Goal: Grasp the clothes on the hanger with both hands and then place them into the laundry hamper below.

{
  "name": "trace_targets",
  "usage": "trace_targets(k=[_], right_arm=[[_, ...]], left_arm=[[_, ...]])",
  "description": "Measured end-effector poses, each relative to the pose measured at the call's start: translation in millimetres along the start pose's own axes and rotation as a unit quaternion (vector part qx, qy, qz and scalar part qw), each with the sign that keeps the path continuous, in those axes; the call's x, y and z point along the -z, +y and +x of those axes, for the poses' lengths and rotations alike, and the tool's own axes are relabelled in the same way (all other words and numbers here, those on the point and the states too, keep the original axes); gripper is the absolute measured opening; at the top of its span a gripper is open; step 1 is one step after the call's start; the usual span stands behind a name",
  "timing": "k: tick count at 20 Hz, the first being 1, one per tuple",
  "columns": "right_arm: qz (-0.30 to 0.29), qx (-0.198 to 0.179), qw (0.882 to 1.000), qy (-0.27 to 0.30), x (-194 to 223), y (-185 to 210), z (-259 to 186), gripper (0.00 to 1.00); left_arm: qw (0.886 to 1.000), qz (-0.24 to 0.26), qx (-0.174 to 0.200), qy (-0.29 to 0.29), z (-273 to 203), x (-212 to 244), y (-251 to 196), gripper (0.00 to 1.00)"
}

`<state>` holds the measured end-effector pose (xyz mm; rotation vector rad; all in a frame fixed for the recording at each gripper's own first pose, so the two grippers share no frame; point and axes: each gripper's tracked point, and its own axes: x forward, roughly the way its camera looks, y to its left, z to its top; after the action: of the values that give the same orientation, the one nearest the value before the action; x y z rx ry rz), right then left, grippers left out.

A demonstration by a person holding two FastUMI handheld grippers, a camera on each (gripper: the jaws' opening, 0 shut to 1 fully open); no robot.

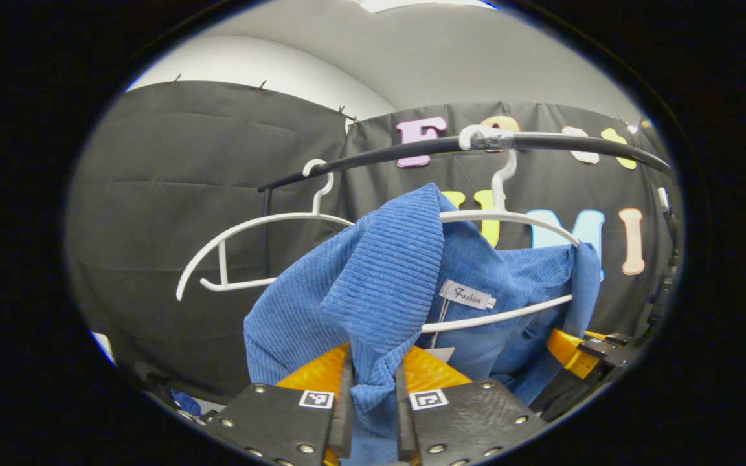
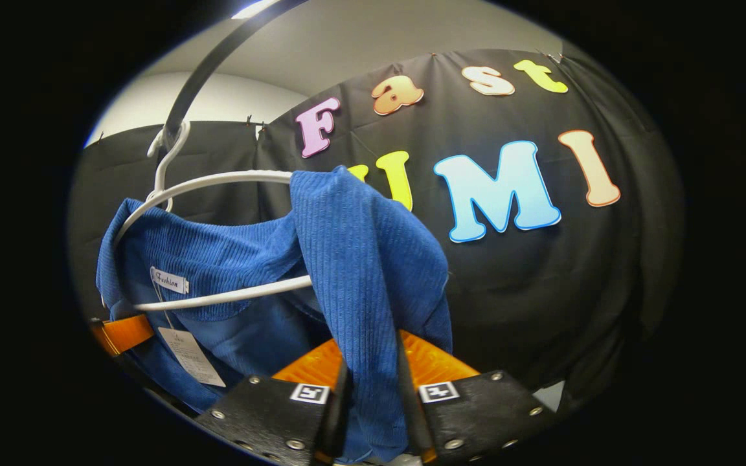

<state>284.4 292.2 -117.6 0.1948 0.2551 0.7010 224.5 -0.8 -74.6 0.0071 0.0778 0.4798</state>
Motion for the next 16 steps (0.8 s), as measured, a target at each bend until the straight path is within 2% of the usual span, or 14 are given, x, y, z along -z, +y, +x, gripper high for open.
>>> trace_targets(k=[1, 3, 5, 6, 8, 16], right_arm=[[0.010, 0.004, 1.000, -0.002, -2, -4, -1, 0.18], [0.026, -0.005, 1.000, -0.007, -5, -1, -5, 0.04], [0.027, -0.015, 1.000, -0.002, -3, 1, -7, 0.00], [0.023, -0.018, 1.000, -0.003, -4, 1, -7, 0.00], [0.013, -0.024, 1.000, -0.002, -4, 3, -6, 0.00], [-0.012, -0.031, 0.999, -0.021, -13, 8, -16, 0.00]], left_arm=[[1.000, -0.007, 0.014, 0.000, -2, 1, -3, 0.26], [0.999, -0.016, 0.028, -0.004, -2, 1, -1, 0.26], [0.999, -0.009, 0.033, -0.004, -5, 0, -2, 0.25], [1.000, -0.007, 0.006, -0.007, -8, 0, 10, 0.18], [0.999, -0.030, 0.023, 0.000, -5, 2, -1, 0.02], [0.995, -0.064, 0.071, 0.000, -31, -12, 1, 0.03]])
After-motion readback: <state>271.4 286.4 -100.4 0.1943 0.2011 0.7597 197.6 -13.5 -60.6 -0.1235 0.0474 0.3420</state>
